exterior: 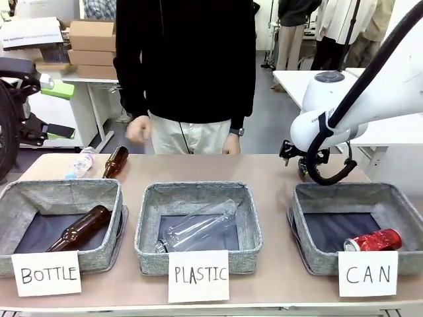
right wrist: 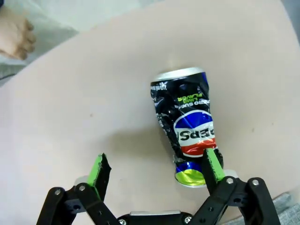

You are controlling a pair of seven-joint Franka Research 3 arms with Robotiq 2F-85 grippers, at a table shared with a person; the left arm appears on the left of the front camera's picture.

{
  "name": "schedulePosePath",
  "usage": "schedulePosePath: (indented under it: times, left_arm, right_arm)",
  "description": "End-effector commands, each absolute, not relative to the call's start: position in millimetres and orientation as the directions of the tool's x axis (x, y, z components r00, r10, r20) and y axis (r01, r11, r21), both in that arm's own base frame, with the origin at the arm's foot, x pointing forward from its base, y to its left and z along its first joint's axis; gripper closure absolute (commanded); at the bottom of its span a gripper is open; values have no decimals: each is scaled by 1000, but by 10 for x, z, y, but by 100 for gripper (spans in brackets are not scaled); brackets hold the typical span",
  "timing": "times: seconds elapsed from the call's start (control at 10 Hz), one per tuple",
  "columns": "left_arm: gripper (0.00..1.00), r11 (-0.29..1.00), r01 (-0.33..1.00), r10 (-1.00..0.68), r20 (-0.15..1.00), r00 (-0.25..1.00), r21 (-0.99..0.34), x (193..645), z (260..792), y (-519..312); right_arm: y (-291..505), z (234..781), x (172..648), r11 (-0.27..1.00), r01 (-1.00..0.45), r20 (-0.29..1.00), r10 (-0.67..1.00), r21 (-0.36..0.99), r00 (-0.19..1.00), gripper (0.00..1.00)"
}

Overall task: Sort the can waste into the basket.
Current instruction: Pick up the can waste from the table and place it in the right Fabric basket.

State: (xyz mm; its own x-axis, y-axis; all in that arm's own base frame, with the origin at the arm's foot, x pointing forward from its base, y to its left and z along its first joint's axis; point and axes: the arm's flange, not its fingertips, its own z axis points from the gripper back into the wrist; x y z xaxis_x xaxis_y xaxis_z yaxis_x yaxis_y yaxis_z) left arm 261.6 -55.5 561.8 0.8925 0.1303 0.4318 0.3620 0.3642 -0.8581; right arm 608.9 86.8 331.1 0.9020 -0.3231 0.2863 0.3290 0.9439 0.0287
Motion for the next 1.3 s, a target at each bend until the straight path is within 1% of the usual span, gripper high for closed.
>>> schedulePosePath:
  times: [0.0,0.1,0.2,0.3,0.9,1.0,1.1,1.2]
  left_arm:
    - [0,350,365,133,432,892,-863,2608,5638,-563]
    - [0,350,365,133,432,892,-863,2608,5638,-563]
    - [0,350,365,133,432,892,-863,2608,5638,-563]
    - [0,350,365,133,432,892,-863,2608,5638,-563]
    - [0,350,365,133,432,892,-863,2608,5638,-563]
    - [0,350,365,133,432,892,-863,2608,5638,-563]
    - [0,350,365,133,432,892,-863,2608,5638,-563]
    - [0,350,365,133,432,892,-863,2608,5638,-563]
  right_arm:
    - [879,3227,6144,939,343,245,-338,23,909,0]
    - [824,3150,6178,929,370,232,-359,-8,904,0]
    - [783,3117,6199,926,377,210,-371,9,905,0]
    - [754,3088,6210,923,385,194,-377,-3,906,0]
    - [758,3019,6168,927,375,164,-370,3,914,0]
    - [729,3023,6155,928,374,152,-368,-7,917,0]
    - [700,3021,6148,930,365,134,-357,-45,924,0]
    - [690,3027,6139,933,355,116,-347,-55,931,60]
